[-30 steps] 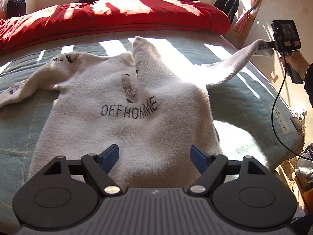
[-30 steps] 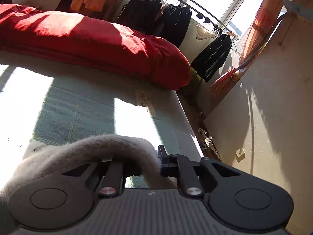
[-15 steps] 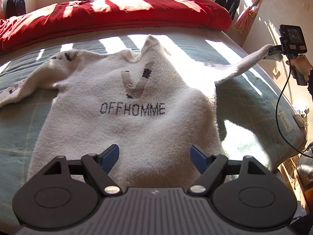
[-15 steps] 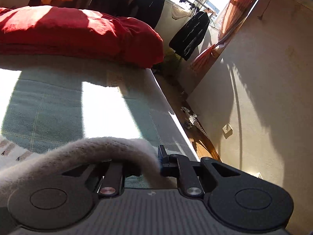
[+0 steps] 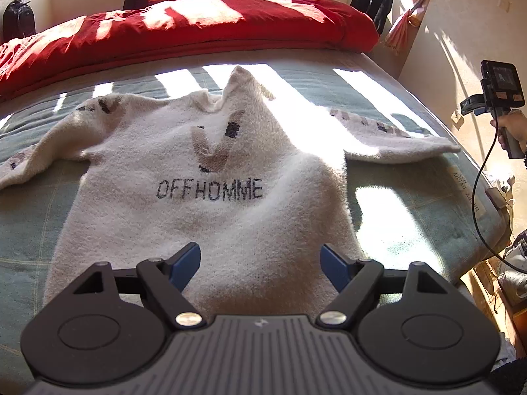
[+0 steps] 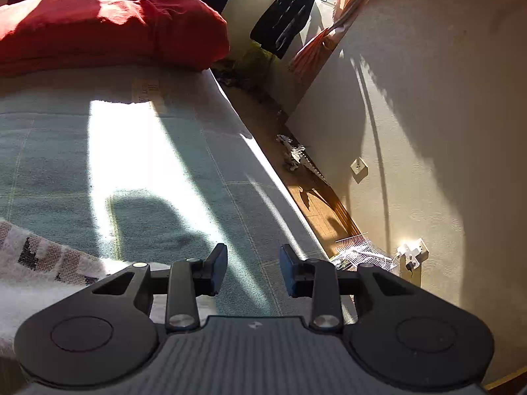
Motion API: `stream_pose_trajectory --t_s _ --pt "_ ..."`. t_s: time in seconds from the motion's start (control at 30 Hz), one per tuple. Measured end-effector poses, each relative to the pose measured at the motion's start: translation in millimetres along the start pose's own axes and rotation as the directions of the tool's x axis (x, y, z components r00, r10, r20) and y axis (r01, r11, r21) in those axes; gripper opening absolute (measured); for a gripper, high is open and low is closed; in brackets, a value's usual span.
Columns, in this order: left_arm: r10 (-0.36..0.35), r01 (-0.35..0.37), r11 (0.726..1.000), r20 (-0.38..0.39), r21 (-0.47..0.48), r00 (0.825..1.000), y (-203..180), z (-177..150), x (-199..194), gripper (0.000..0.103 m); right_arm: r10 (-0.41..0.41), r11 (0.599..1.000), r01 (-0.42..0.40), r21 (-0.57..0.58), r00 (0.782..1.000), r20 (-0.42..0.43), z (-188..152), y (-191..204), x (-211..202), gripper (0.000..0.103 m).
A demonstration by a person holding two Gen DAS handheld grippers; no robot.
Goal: Fold clothes
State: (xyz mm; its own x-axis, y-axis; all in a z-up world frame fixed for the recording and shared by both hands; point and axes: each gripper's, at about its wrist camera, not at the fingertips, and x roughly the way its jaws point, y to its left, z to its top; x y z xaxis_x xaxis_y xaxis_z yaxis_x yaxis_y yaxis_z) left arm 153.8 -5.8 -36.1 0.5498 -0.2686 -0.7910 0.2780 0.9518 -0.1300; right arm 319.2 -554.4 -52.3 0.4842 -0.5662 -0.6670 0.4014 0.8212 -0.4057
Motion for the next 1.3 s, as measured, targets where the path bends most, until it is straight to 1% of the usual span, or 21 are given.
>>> stream_pose_trajectory --t_s 0.07,0.13,0.17,0.23,0.33,0.43,0.5,0.6,0.7,0.8,0.83,0.87,0.97,1.0,1.07,1.13,1.2,1.23,1.3 --pt "-0.006 0.006 1.0 0.003 0.008 1.0 -4 -1 -2 0.08 0.06 0.997 -0.059 0.049 0.998 -0.014 -4 -12 -5 0.044" --pt "-0.011 0.011 1.0 0.007 0.016 1.0 -8 -2 -4 0.08 0.132 0.987 -0.129 0.096 0.991 -0.024 -9 -20 -12 0.048" --pt "-0.013 0.013 1.0 0.009 0.021 1.0 -10 -2 -5 0.08 0.171 0.979 -0.167 0.113 0.985 -0.027 -12 -21 -16 0.051" --pt "-0.018 0.018 0.999 0.012 0.029 1.0 -14 -3 -7 0.08 0.247 0.96 -0.24 0.147 0.968 -0.032 -18 -23 -26 0.052" --pt "-0.031 0.03 0.999 0.025 0.028 0.999 -16 -5 -13 0.08 0.359 0.917 -0.346 0.199 0.933 -0.035 -27 -26 -40 0.055" --pt "-0.029 0.028 0.999 0.037 0.026 0.999 -14 -8 -20 0.08 0.468 0.862 -0.45 0.231 0.883 -0.028 -34 -22 -57 0.055" --pt "-0.024 0.023 1.0 0.046 0.02 0.999 -9 -9 -24 0.08 0.521 0.832 -0.501 0.239 0.853 -0.026 -35 -15 -68 0.059" --pt "-0.02 0.02 1.0 0.044 0.002 0.999 2 -12 -29 0.08 0.617 0.765 -0.593 0.25 0.786 -0.024 -46 -1 -88 0.06" --pt "-0.015 0.015 1.0 0.034 -0.019 0.999 20 -18 -31 0.08 0.704 0.691 -0.675 0.259 0.71 -0.023 -59 14 -108 0.062" --pt "-0.013 0.014 0.998 0.007 -0.062 1.0 48 -23 -29 0.08 0.782 0.616 -0.747 0.251 0.619 -0.073 -78 41 -122 0.063" --pt "-0.004 0.003 0.996 -0.008 -0.084 1.0 61 -25 -27 0.08 0.802 0.592 -0.767 0.248 0.589 -0.095 -85 51 -126 0.063" --pt "0.01 -0.012 0.995 -0.02 -0.1 1.0 72 -27 -27 0.08 0.822 0.568 -0.785 0.246 0.558 -0.117 -93 61 -131 0.063" --pt "0.101 -0.108 0.986 -0.062 -0.127 0.993 112 -35 -25 0.08 0.862 0.503 -0.831 0.236 0.466 -0.198 -119 93 -140 0.063" --pt "0.112 -0.122 0.983 -0.073 -0.139 0.991 123 -37 -25 0.08 0.875 0.475 -0.846 0.241 0.427 -0.227 -130 104 -143 0.063" --pt "0.113 -0.13 0.972 -0.098 -0.195 0.989 155 -44 -23 0.08 0.893 0.427 -0.866 0.261 0.359 -0.271 -149 122 -145 0.063" --pt "0.116 -0.144 0.957 -0.123 -0.253 0.986 184 -50 -18 0.079 0.905 0.389 -0.877 0.281 0.307 -0.295 -165 136 -145 0.063" --pt "0.102 -0.14 0.95 -0.145 -0.278 0.984 199 -54 -9 0.079 0.914 0.357 -0.88 0.313 0.26 -0.312 -180 149 -142 0.063" --pt "0.094 -0.136 0.948 -0.155 -0.288 0.983 206 -55 -4 0.079 0.918 0.343 -0.878 0.332 0.239 -0.317 -187 154 -140 0.063" --pt "0.078 -0.13 0.942 -0.176 -0.309 0.981 219 -58 7 0.079 0.922 0.329 -0.869 0.369 0.211 -0.323 -197 162 -131 0.063"
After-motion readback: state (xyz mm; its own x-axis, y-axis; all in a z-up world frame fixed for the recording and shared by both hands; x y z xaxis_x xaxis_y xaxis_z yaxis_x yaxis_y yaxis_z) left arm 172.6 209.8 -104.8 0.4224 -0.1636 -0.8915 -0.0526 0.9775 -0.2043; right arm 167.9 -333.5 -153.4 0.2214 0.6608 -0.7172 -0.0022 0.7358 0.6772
